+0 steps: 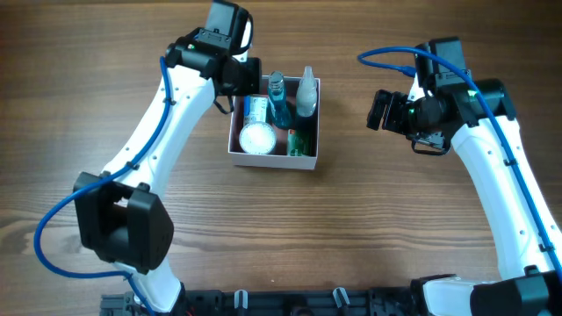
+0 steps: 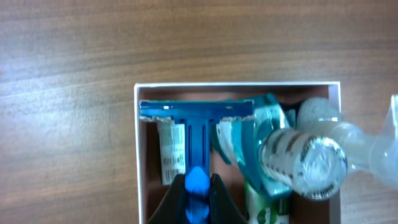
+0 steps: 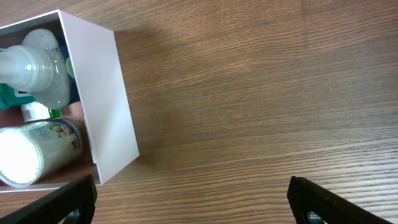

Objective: Pack container
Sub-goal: 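Lift the razor and carry it over the box, then lower the razor into the box and open left gripper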

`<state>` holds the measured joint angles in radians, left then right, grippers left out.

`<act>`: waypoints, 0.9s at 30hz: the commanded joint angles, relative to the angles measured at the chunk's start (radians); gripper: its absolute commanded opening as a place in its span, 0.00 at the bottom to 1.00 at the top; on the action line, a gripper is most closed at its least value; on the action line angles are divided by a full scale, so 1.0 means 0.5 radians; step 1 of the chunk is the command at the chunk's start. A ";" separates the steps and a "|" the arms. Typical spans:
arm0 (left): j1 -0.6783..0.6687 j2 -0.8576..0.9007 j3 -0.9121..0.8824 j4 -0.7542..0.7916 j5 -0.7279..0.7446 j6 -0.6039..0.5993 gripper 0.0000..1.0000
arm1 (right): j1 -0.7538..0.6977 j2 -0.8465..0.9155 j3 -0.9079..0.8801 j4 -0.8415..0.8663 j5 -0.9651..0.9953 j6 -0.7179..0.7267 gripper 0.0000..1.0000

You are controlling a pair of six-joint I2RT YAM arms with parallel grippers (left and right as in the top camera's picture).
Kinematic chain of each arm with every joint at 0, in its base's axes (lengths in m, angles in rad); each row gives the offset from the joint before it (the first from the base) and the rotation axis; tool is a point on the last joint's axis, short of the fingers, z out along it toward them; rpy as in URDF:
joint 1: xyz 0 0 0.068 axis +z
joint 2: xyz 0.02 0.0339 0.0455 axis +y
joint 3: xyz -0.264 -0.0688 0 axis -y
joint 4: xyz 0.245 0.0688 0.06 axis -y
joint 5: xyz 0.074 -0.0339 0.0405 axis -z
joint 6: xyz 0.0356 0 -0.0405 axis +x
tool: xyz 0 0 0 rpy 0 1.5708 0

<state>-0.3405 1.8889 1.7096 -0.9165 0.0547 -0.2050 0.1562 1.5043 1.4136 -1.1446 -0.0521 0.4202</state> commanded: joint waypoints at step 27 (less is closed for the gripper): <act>0.014 0.299 0.025 -0.093 -0.182 0.082 0.04 | -0.005 0.018 -0.004 -0.019 -0.018 -0.026 1.00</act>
<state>-0.3386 2.0346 1.7103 -0.9539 0.0193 -0.1852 0.1562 1.5043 1.4136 -1.1496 -0.0521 0.4202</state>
